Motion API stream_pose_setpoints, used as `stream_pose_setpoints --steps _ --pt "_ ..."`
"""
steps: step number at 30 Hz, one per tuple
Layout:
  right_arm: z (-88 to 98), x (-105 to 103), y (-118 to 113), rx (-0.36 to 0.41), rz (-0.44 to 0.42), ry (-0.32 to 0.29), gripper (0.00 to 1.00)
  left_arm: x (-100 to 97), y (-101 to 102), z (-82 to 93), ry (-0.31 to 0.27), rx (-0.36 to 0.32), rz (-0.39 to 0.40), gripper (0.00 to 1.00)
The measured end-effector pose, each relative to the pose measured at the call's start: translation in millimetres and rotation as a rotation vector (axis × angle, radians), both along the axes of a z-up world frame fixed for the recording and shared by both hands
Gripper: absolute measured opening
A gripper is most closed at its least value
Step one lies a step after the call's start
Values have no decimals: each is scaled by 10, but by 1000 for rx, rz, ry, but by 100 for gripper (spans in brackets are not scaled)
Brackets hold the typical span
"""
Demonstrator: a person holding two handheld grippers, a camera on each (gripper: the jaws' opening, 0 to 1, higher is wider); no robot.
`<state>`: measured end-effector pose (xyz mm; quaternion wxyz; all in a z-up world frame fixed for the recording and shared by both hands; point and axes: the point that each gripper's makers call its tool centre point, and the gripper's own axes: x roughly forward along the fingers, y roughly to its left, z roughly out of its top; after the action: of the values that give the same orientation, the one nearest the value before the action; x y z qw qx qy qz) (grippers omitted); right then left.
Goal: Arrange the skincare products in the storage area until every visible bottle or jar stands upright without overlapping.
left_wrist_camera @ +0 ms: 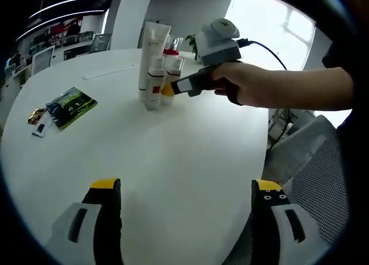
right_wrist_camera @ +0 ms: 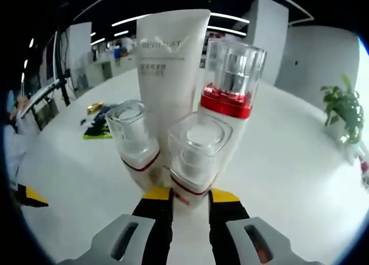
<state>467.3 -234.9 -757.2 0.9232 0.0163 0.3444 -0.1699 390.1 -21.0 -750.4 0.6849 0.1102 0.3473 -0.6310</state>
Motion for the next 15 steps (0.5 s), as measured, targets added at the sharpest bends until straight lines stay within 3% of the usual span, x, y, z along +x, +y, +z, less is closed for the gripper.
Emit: stream_pose_setpoints --steps 8,12,15 --pt "-29 -1 15 11 69 15 17 10 1 8 -2 -2 2 87" --pt "-66 7 34 33 84 4 30 13 1 17 -3 -4 2 87" --pt "-51 -32 43 51 89 -3 30 26 6 41 -7 -7 6 87"
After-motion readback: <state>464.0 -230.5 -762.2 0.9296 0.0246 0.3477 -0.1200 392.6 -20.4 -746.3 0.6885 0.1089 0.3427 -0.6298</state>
